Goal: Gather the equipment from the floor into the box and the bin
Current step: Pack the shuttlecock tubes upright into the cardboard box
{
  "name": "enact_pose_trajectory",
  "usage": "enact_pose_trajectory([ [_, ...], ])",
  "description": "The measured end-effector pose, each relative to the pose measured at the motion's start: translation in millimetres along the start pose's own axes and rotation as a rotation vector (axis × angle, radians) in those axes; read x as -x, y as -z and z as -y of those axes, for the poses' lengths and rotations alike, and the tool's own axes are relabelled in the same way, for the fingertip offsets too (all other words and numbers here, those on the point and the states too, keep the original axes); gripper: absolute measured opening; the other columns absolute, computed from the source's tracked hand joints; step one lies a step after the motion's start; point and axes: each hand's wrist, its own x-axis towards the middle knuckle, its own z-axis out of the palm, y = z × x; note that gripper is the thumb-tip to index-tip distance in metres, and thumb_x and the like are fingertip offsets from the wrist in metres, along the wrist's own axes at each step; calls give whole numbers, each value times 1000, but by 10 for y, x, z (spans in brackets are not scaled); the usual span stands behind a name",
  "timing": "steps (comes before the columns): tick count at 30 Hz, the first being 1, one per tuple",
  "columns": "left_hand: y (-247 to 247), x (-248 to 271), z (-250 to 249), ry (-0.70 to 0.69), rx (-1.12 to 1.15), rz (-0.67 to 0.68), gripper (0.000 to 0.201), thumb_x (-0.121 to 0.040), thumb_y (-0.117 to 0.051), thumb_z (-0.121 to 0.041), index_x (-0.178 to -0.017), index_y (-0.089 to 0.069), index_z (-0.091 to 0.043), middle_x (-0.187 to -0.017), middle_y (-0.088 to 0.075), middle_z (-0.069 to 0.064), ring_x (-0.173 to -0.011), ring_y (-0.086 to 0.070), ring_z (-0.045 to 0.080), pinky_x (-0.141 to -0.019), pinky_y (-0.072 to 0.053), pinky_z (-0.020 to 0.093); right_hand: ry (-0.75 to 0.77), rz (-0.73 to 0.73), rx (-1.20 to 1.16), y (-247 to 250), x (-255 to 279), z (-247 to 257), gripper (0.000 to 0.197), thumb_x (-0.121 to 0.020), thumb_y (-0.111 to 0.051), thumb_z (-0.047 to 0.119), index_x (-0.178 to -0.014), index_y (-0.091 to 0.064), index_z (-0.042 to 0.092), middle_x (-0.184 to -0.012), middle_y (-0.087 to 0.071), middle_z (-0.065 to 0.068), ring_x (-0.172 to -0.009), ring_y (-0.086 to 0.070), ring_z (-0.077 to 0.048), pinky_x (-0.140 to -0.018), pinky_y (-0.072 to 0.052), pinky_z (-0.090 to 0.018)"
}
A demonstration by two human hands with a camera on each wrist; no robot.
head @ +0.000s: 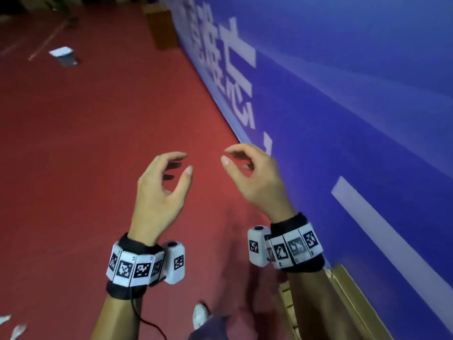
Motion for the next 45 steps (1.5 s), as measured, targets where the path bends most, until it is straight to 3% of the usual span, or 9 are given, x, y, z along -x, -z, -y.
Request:
enact_pose_trajectory([
  [9,2047,167,1230,208,-229,-284,22,-99,-67,-25,-121,-67,-21,-119,-68,-11,-112,-67,9,-92,-58,43,174,344,-131,-2535,-551,750,17,-96,-69,37,-112,-71,30,-113,-68,17,-115,-62,-3,-97,-54,-31],
  [16,3429,487,1948,373,-440,-447,26,-99,-65,-32,-124,-64,-24,-121,-66,-14,-112,-64,4,-93,-57,38,290,632,-203,-4300,-641,1314,20,-96,-68,42,-113,-68,32,-114,-65,20,-115,-60,-3,-99,-52,-32],
  [23,4113,1023,2606,609,-537,-633,27,-97,-66,-32,-124,-64,-25,-121,-66,-14,-111,-63,1,-92,-56,35,370,920,-226,-5744,-596,1419,27,-94,-67,47,-118,-65,35,-115,-62,21,-114,-59,-3,-99,-51,-34],
  [27,4367,1062,3083,709,-574,-688,26,-96,-66,-30,-122,-63,-27,-120,-65,-18,-112,-64,4,-94,-55,38,388,1037,-274,-6552,-742,1389,28,-93,-69,45,-119,-64,35,-115,-62,20,-113,-59,-1,-98,-52,-30],
  [30,4633,861,3470,763,-602,-714,25,-97,-64,-32,-122,-62,-30,-121,-66,-16,-114,-65,7,-96,-54,40,420,1109,-313,-7209,-1021,1437,32,-92,-71,44,-121,-62,36,-116,-62,21,-115,-59,-1,-99,-51,-31],
  [35,5187,283,4038,841,-703,-784,30,-96,-65,-36,-125,-62,-28,-120,-66,-17,-110,-63,-2,-92,-54,29,478,1214,-342,-8268,-1612,1772,35,-92,-72,43,-124,-60,37,-120,-61,18,-116,-57,2,-102,-49,-27],
  [40,5684,-102,4443,915,-770,-839,28,-97,-65,-35,-125,-60,-31,-115,-64,-19,-111,-61,-2,-90,-52,27,497,1279,-385,-9153,-1978,2040,34,-92,-72,42,-124,-60,37,-121,-61,18,-117,-58,0,-102,-50,-30],
  [45,6132,-209,4858,1003,-769,-907,21,-97,-63,-36,-118,-61,-32,-112,-62,-26,-109,-58,-10,-79,-42,7,476,1354,-414,-10004,-2035,2102,33,-92,-74,38,-122,-60,37,-122,-62,19,-118,-58,2,-102,-50,-31],
])
